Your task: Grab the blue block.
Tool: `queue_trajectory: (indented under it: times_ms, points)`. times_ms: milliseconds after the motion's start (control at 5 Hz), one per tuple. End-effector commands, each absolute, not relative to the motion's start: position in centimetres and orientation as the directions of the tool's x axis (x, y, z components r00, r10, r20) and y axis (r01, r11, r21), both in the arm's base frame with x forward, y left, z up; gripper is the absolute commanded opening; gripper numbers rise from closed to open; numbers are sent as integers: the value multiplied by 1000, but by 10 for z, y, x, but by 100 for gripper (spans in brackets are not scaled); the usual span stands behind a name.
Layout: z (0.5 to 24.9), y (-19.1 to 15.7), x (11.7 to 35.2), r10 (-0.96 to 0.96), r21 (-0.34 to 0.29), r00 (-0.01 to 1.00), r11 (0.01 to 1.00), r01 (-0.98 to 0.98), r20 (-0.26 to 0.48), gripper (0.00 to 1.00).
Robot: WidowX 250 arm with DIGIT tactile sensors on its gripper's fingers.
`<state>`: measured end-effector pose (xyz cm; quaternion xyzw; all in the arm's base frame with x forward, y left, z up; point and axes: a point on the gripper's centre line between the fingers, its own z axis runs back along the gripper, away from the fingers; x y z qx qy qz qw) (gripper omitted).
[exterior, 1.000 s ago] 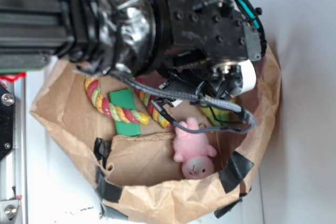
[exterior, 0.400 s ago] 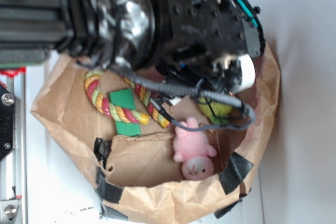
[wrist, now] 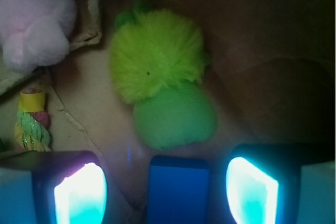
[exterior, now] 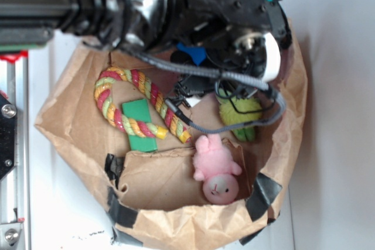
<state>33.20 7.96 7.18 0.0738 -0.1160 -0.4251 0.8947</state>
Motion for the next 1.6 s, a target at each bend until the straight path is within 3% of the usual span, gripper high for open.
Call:
queue_trajectory:
  times_ms: [0, 800, 1400]
  points:
    - [88, 100, 339, -756, 295, 631, 652, 699, 175, 100]
    - [66, 113, 329, -756, 299, 638, 649, 699, 149, 100]
    - [73, 117, 318, -759, 276, 632, 648, 710, 156, 100]
